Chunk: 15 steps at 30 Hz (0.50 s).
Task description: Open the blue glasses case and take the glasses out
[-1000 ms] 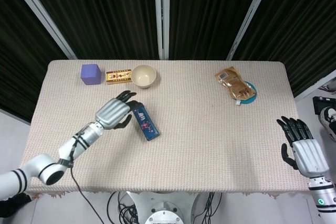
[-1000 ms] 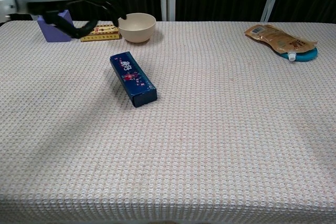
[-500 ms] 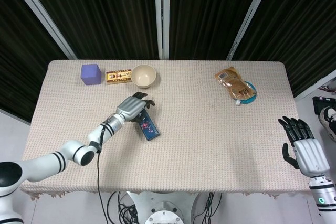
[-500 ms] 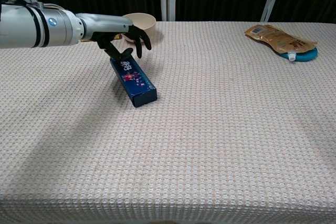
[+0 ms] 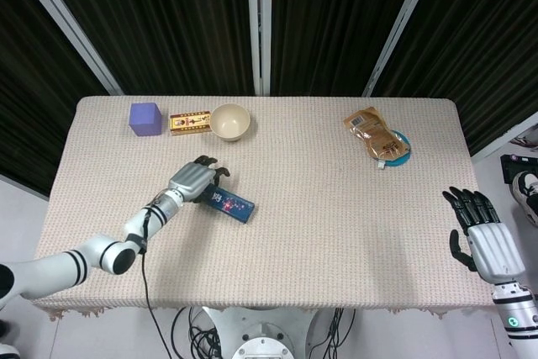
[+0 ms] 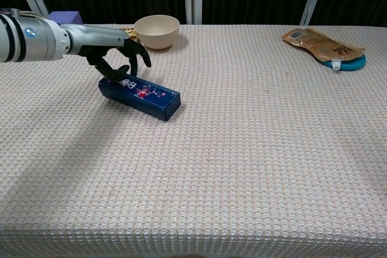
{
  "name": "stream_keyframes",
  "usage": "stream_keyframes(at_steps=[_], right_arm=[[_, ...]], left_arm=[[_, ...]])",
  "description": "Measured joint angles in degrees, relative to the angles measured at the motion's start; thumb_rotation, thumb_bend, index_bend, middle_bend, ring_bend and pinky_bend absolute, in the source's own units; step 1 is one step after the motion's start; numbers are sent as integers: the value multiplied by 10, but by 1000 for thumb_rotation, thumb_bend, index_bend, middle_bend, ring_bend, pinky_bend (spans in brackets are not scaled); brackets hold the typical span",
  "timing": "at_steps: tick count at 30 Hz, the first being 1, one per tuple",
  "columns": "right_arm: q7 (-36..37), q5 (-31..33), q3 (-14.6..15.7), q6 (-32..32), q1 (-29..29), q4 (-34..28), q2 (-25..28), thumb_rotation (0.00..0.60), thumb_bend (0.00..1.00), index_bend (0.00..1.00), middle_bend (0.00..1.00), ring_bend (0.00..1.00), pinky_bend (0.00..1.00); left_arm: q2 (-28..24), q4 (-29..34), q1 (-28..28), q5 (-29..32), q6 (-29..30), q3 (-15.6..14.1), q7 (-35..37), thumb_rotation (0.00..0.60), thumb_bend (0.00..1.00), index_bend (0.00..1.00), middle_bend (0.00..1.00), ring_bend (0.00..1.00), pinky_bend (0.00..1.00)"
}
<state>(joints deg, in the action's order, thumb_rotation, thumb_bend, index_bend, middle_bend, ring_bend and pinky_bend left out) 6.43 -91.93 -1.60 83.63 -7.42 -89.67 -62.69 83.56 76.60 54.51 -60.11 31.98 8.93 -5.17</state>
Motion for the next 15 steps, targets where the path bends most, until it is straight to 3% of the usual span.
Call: stream_keyframes(at_steps=[4, 8, 10, 15], right_arm=[[0, -4, 1, 5, 1, -2, 1, 600, 667, 0, 67, 0, 0], [1, -8, 2, 12, 3, -3, 2, 600, 614, 0, 66, 0, 0], [1, -10, 3, 14, 4, -3, 3, 600, 591, 0, 66, 0, 0], [4, -14, 4, 19, 6, -2, 4, 600, 588, 0, 66, 0, 0]], left_arm=[[-18, 38, -10, 17, 19, -8, -12, 600, 596, 219, 365, 73, 0], [-29, 75, -23, 14, 65, -13, -25, 600, 437, 180, 272, 74, 0], [-31, 90, -30, 2, 91, -14, -29, 600, 318, 171, 243, 73, 0], [-32, 125, -53, -59, 166, -25, -56, 600, 263, 170, 215, 51, 0]])
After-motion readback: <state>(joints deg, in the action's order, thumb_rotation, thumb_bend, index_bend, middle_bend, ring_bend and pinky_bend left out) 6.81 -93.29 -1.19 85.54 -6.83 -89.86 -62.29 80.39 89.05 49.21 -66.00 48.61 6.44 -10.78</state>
